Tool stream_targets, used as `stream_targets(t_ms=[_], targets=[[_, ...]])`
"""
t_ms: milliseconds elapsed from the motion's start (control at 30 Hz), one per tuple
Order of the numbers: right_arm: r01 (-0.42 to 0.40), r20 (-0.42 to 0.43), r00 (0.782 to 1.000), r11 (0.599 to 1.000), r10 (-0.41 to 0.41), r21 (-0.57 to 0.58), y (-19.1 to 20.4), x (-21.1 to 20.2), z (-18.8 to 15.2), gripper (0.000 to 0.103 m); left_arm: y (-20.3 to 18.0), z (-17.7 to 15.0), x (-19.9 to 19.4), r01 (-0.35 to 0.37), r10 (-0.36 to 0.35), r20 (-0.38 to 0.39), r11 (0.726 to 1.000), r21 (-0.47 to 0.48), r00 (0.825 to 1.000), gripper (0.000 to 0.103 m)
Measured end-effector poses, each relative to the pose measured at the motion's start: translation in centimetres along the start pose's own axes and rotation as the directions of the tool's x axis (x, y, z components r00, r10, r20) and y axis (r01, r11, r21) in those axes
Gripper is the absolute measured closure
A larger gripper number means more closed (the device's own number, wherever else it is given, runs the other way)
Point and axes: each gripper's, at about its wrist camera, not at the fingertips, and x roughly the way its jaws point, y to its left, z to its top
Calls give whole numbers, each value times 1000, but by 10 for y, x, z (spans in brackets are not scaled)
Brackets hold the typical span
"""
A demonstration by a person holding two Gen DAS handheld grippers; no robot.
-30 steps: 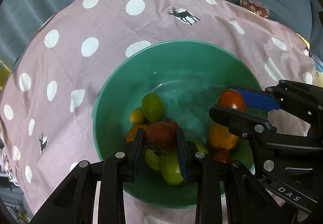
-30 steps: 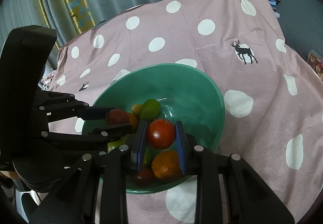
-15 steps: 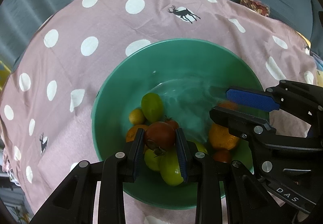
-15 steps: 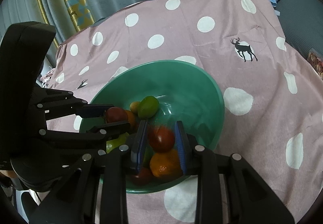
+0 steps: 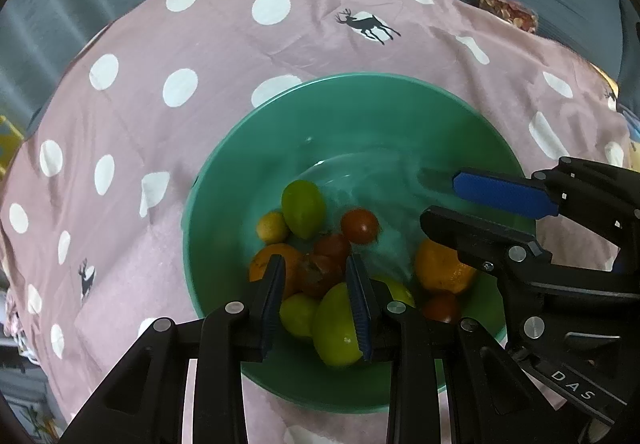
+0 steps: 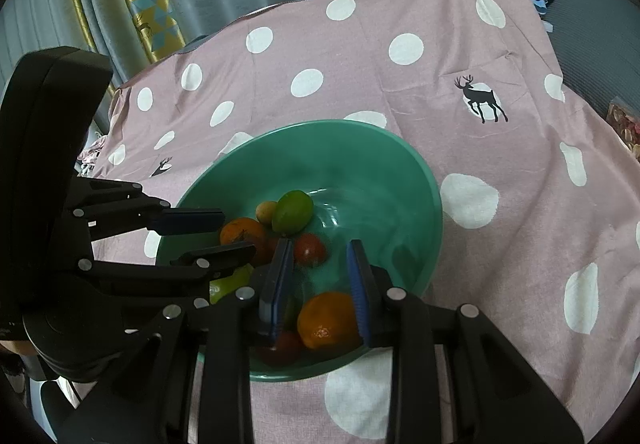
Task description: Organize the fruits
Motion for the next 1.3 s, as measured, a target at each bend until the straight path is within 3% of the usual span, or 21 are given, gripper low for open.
stream_targets(t_ms=[100,200,333,500,567,600,667,700,933,1133,1300], targets=[[6,8,1000,1000,-6,3,-1,-2,0,68,1,-1,-1,-7,7,5,1000,-9,1000,67],[21,32,999,1000,-21,8,-3,-8,1,61,4,-3,-4,-34,34,20,999,-28,999,48],[26,73,997,999,-28,26,-5,-19,2,43,9,-8,-12,-49,52,53,997,-60,997,27],[47,99,994,999,-47,5,2,-28,3,35,9,-13,-22,-70,76,90,995,-76,993,24],[57,111,992,998,-57,1,4,-33,3,27,11,-17,-28,-80,91,108,992,-100,990,19],[67,124,990,998,-67,3,3,-39,4,17,12,-19,-31,-85,98,117,990,-113,988,15],[82,136,987,997,-82,8,3,-45,4,5,16,-24,-39,-104,127,145,982,-157,981,2],[89,138,986,996,-90,9,2,-49,4,0,18,-27,-42,-110,137,156,979,-173,978,2],[130,99,987,991,-129,-12,3,-64,2,0,40,-45,-73,-96,176,204,931,-351,963,1],[92,115,990,994,-85,-57,21,-76,2,0,44,-54,-98,-92,202,236,910,-405,951,1],[125,96,989,987,-115,-103,31,-71,0,0,49,-58,-104,-96,211,227,897,-432,951,1]])
